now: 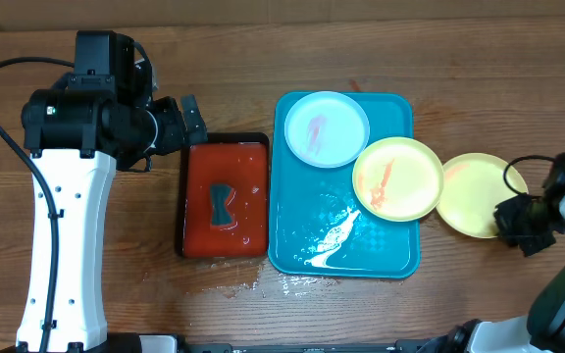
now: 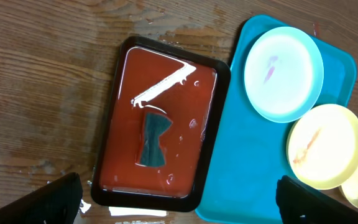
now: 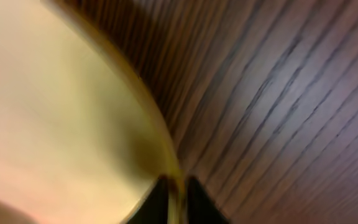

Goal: Clean dirty plates on tray and stack at the side
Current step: 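Carry the yellow plate right and set it on the table beside the blue tray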

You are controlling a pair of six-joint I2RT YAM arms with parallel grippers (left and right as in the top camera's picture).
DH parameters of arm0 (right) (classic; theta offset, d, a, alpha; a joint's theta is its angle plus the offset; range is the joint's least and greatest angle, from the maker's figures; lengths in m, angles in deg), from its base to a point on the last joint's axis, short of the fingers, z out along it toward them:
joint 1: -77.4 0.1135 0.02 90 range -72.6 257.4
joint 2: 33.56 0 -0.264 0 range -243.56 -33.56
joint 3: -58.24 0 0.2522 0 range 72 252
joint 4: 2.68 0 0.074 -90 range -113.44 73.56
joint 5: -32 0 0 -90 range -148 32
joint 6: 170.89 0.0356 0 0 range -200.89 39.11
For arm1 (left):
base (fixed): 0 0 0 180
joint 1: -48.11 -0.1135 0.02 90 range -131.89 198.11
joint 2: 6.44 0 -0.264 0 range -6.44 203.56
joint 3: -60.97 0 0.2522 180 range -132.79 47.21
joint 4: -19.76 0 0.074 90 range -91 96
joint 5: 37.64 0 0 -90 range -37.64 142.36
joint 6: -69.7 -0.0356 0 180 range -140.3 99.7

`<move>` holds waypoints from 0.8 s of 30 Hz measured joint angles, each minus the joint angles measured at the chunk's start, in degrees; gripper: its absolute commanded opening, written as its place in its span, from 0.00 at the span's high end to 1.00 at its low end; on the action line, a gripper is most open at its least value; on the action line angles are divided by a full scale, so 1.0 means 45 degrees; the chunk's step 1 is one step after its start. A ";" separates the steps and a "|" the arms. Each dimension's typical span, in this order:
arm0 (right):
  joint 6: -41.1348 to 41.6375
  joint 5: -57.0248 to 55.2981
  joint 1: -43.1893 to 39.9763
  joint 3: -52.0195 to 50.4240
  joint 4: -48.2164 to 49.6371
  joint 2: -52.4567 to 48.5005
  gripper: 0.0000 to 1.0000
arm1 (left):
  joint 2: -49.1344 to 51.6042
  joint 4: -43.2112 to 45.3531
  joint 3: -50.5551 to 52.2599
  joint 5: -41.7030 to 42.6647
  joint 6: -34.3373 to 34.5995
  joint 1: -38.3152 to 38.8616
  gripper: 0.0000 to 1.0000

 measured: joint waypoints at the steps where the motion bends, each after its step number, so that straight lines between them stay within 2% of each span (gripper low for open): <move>1: -0.0117 0.0000 0.0194 0.0005 -0.0160 0.0039 0.64 | 0.0000 -0.0005 0.0000 0.0000 0.0000 0.0000 0.00; 4: -0.0481 0.0005 0.0767 0.0272 -0.0670 0.0418 0.56 | 0.0000 0.0000 0.0000 0.0000 -0.0005 0.0000 0.00; 9: -0.1171 0.0170 0.1540 0.1632 -0.1035 0.1647 0.55 | 0.0000 0.0000 0.0000 0.0000 -0.0034 0.0000 0.00; 12: -0.2098 0.0879 0.2283 0.2195 -0.0408 0.2346 0.54 | 0.0000 0.0000 0.0000 0.0000 -0.0034 0.0000 0.00; 16: -0.3196 0.1642 0.3818 0.2297 0.0418 0.2599 0.44 | 0.0000 0.0000 0.0000 0.0000 -0.0034 0.0000 0.00; 19: -0.3638 0.1282 0.5022 0.2079 0.1520 0.2288 0.36 | 0.0000 0.0000 0.0000 -0.0005 -0.0034 0.0000 0.00; 24: -0.3910 -0.0039 0.5960 0.1399 0.2890 0.1141 0.36 | 0.0000 0.0000 0.0000 0.0000 -0.0034 0.0000 0.00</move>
